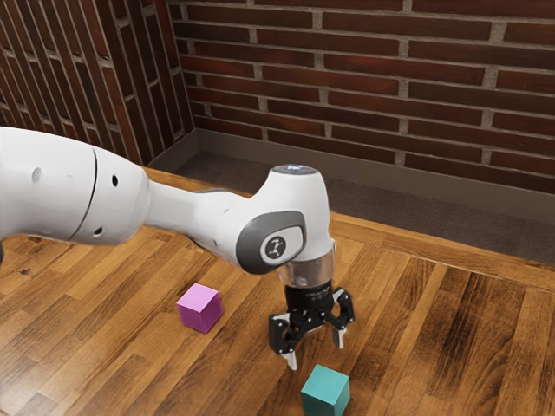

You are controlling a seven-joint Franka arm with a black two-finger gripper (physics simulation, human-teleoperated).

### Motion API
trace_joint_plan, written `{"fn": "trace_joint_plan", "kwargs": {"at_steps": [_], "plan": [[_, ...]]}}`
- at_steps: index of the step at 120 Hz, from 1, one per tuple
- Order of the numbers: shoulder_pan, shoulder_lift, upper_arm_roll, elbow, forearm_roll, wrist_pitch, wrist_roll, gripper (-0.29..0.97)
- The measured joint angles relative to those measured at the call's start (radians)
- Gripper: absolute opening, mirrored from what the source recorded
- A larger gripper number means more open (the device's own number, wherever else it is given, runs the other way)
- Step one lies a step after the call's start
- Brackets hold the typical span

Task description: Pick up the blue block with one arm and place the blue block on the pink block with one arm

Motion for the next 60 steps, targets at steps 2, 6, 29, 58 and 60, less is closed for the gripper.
{"fn": "trace_joint_plan", "kwargs": {"at_steps": [2,6,29,58,60], "plan": [[0.001,-0.003,0.003,-0.001,-0.002,0.001,-0.013,0.68],[0.001,-0.007,0.007,-0.001,-0.005,0.002,-0.036,0.68],[-0.001,-0.048,0.004,0.048,0.132,-0.054,0.089,0.68],[-0.028,-0.055,0.033,0.024,0.264,0.004,0.707,0.68],[-0.03,-0.068,0.031,-0.011,0.255,0.026,0.744,0.68]]}}
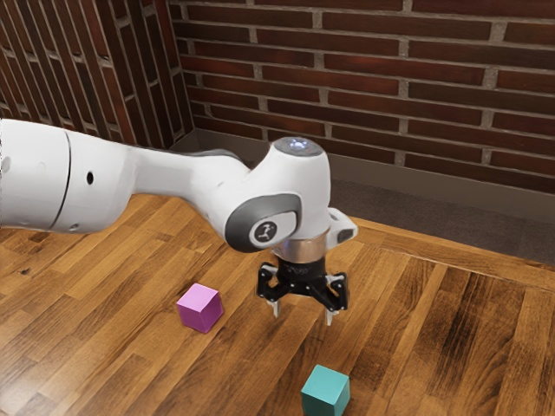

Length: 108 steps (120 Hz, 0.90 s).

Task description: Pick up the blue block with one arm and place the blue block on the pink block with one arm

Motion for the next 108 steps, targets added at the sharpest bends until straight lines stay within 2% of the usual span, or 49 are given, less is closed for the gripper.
{"fn": "trace_joint_plan", "kwargs": {"at_steps": [4,11,18,28,37,45,58,69,108], "plan": [[0.003,-0.071,-0.011,-0.111,-0.016,0.05,0.066,0.68],[0.009,-0.263,-0.053,-0.308,-0.013,0.124,0.161,0.68],[-0.001,-0.321,-0.071,-0.373,-0.006,0.179,0.246,0.68],[0.009,-0.238,-0.08,-0.33,-0.009,0.237,0.353,0.68],[0.018,-0.102,-0.092,-0.211,-0.035,0.272,0.439,0.68],[0.015,-0.042,-0.103,-0.154,-0.069,0.294,0.505,0.68],[0.013,-0.02,-0.107,-0.137,-0.141,0.318,0.575,0.68],[0.019,-0.013,-0.104,-0.152,-0.176,0.329,0.588,0.68],[0.04,0.024,-0.1,-0.178,-0.207,0.345,0.602,0.68]]}}
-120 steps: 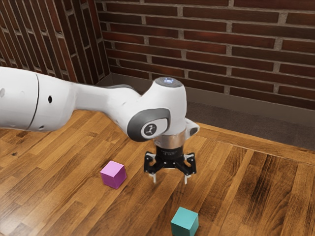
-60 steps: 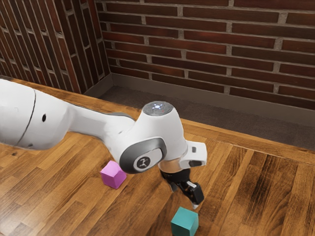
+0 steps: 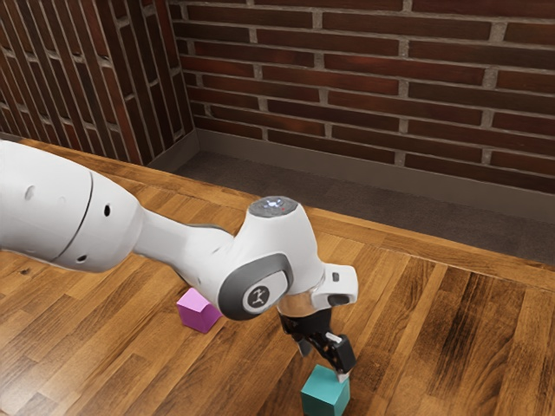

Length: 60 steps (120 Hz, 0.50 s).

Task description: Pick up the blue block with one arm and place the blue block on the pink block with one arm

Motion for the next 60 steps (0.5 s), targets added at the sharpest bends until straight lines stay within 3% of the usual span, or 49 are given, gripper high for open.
{"fn": "trace_joint_plan", "kwargs": {"at_steps": [38,60], "plan": [[-0.013,0.023,-0.001,0.003,-0.041,0.003,-0.102,0.68],[-0.046,-0.041,-0.007,-0.075,-0.046,0.004,-0.193,0.68]]}}
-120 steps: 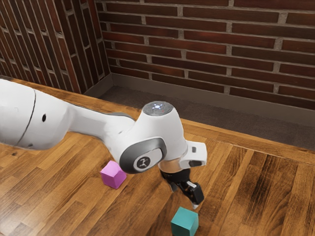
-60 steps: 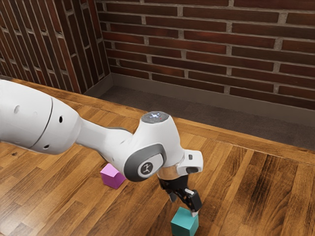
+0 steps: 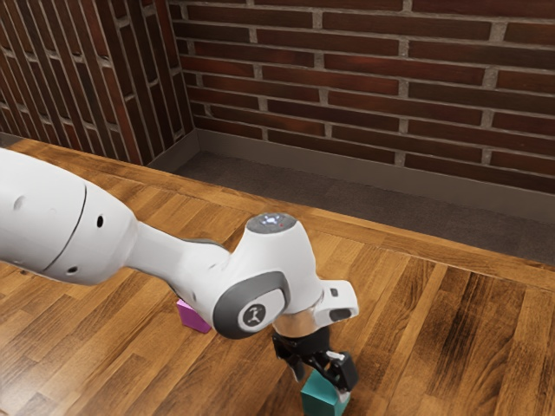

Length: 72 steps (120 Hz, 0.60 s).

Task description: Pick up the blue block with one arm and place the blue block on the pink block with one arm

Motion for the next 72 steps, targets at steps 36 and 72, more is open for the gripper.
{"fn": "trace_joint_plan", "kwargs": {"at_steps": [36,72], "plan": [[-0.003,0.04,-0.002,0.019,0.005,0.001,-0.112,0.68],[-0.003,0.076,-0.011,0.038,0.064,0.002,-0.177,0.68]]}}
